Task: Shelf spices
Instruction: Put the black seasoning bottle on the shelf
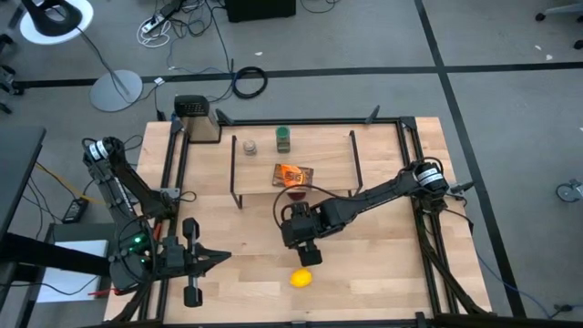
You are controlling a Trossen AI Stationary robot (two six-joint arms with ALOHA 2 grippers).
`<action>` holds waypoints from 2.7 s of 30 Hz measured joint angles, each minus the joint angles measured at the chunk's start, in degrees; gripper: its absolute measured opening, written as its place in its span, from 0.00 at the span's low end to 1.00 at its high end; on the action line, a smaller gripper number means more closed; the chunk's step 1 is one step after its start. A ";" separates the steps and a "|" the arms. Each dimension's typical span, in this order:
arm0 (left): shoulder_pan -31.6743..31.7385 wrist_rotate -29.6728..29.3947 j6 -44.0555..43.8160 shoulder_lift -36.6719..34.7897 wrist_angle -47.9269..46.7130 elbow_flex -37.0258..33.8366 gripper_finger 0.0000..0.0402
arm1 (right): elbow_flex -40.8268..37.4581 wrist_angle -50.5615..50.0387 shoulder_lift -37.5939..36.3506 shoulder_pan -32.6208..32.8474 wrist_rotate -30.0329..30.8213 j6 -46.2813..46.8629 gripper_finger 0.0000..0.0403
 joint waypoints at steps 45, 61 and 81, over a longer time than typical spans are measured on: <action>0.02 -0.01 0.02 0.00 -0.09 0.00 0.01 | 28.34 -22.75 -0.04 3.57 13.55 -3.18 0.50; 0.02 -0.01 0.00 0.00 -0.10 0.00 0.01 | 37.62 -35.11 -12.82 -2.66 28.89 -0.09 0.50; 0.02 -0.01 0.00 0.00 -0.11 0.00 0.01 | 37.58 -36.34 -8.39 -27.63 13.98 -2.55 0.50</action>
